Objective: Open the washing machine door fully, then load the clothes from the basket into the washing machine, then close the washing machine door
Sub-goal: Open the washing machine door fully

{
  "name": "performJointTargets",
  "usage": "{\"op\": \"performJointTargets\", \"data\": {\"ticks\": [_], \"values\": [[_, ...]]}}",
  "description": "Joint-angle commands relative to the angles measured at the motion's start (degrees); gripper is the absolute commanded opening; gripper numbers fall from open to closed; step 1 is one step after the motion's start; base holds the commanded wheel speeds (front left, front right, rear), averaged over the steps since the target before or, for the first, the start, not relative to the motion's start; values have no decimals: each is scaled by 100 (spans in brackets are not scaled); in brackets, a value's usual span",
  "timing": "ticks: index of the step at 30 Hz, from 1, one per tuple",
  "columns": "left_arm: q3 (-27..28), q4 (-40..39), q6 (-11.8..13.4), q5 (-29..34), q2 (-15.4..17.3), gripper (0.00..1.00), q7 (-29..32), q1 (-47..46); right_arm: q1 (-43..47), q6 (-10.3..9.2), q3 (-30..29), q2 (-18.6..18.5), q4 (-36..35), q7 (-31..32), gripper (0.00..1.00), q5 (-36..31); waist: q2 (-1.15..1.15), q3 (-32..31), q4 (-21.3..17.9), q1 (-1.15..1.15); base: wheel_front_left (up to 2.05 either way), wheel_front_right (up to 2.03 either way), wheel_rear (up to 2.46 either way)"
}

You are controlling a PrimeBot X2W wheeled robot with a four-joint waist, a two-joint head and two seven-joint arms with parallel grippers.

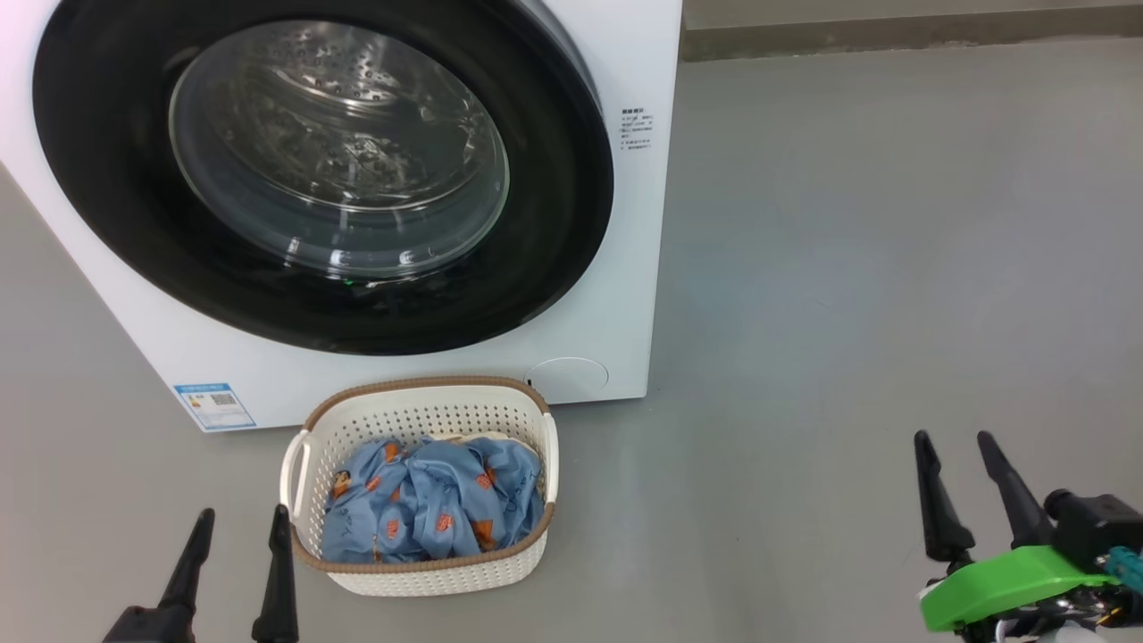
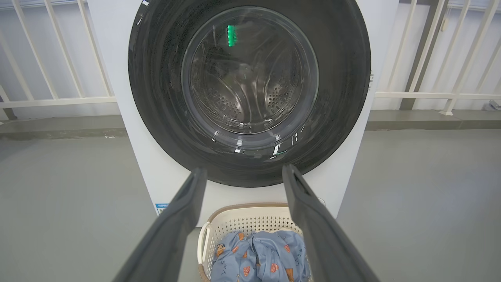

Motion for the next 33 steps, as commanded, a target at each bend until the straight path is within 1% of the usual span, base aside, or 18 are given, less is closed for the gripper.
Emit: {"op": "performJointTargets", "data": {"ticks": [1,11,16,17,20,23,27,33], "values": [[151,-198,-36,47,75,100,-70,-78,-319,-6,72,-5,-213,-70,100,236,0,26,1,0,0,0,0],[12,-476,88,-7,71,100,-70,96,-913,-6,-204,81,-318,-70,100,1716,0,209,-17,0,0,0,0],[-135,-575,169,-46,71,100,-70,100,-1330,-6,-385,112,-260,78,100,2747,0,389,22,0,0,0,0],[-135,-575,169,-46,71,100,-70,100,-1330,-6,-385,112,-260,78,100,2747,0,389,22,0,0,0,0],[-215,-613,199,-67,70,100,-70,47,-1612,-6,-510,116,-235,273,100,3344,0,535,59,0,0,0,0],[-278,-667,242,-87,70,100,-70,-5,-1892,-6,-607,105,-193,503,100,3793,0,700,100,0,0,0,0],[-366,-687,279,-109,70,100,-70,-110,-2275,-6,-695,61,-122,826,100,4209,0,962,159,0,0,0,0],[-388,-617,257,-134,70,100,-70,-377,-2854,-6,-962,60,98,1262,100,4778,0,1316,269,0,0,0,0]]}}
